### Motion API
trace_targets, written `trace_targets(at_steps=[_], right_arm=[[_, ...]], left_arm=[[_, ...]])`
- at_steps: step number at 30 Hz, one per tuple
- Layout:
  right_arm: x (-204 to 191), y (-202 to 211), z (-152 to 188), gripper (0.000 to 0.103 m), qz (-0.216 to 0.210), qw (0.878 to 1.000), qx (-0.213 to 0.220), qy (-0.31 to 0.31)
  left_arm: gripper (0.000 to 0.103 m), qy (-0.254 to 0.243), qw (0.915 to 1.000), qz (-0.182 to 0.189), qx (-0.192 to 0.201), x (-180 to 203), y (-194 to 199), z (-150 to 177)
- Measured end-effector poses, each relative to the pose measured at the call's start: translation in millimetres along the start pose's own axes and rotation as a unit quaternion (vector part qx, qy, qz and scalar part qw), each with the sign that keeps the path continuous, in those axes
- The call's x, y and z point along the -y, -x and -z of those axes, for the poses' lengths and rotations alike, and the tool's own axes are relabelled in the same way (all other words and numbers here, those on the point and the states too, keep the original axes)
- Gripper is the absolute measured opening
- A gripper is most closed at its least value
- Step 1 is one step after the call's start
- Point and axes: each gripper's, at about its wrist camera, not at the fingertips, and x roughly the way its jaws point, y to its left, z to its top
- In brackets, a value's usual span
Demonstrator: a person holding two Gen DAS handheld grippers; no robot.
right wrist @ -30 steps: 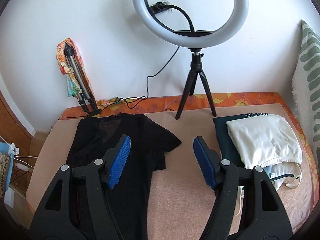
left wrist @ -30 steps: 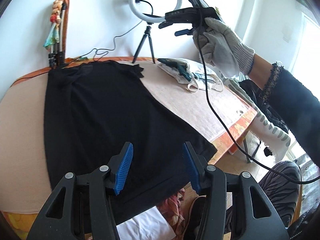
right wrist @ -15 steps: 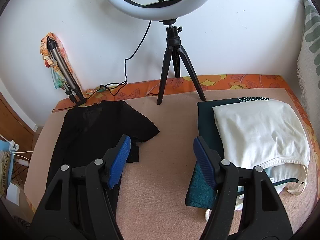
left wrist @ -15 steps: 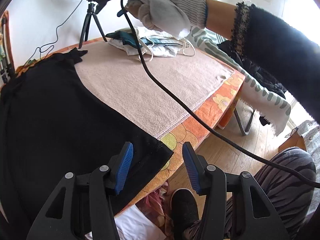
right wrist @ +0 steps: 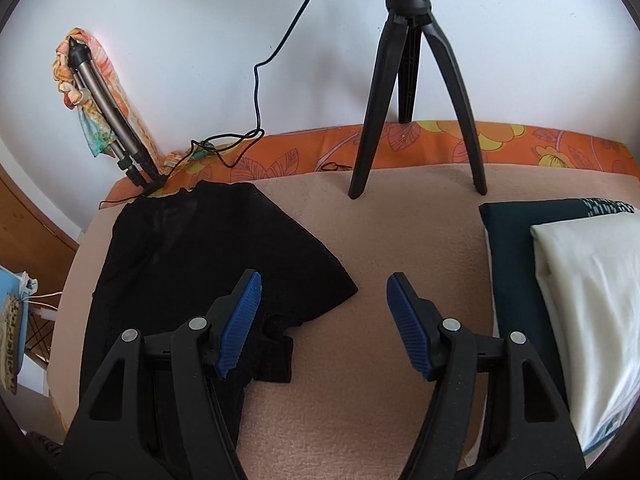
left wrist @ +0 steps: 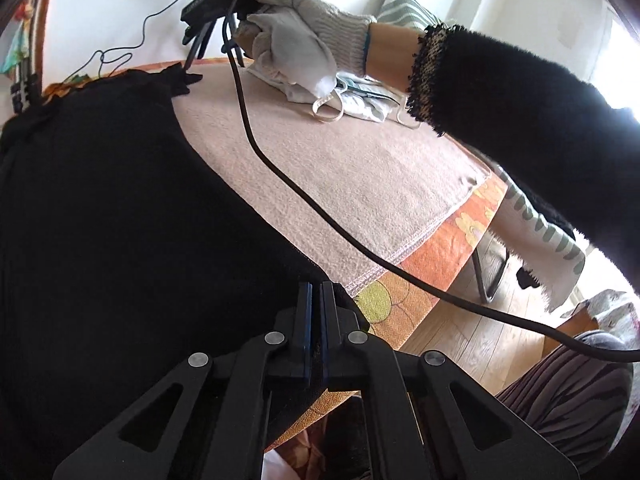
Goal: Fold small clothes
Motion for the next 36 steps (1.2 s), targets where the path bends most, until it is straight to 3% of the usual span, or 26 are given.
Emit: trace_targets(at_steps=[4, 10, 11, 12, 13, 25, 36], right_arm=[[1, -34, -7, 0.065, 0.022, 1.0, -0.011, -0.003], [-5, -71, -6, 0.042, 0.041, 0.998, -0.037, 0.005], [-9, -73, -6, 0.031, 0.045, 0.998, -0.035, 0.013], [-12, -75, -6, 0.013, 0.038, 0.998, -0.038, 0.017], [-15, -77, -6, 0.006, 0.037, 0.998, -0.043, 0.019], [-70, -42, -39, 0.003, 0.051, 0.998, -0.014, 0.041], [-183, -27, -68, 0.002, 0.105, 0.986, 0.002, 0.13]], left_arm=[[0.002, 0.027, 0.9994, 0.01, 0.019, -8, 12, -4], [0.001, 0.061, 0.9972, 0.016, 0.04, -16, 20, -5], [0.001, 0.063, 0.997, 0.015, 0.043, -15, 21, -5], [0.001, 0.065, 0.9967, 0.015, 0.046, -15, 21, -4], [0.001, 0.068, 0.9964, 0.016, 0.048, -14, 22, -3], [0.001, 0.128, 0.9873, 0.017, 0.092, -36, 52, 14], [0.001, 0.182, 0.9743, -0.01, 0.132, -72, 93, 38]])
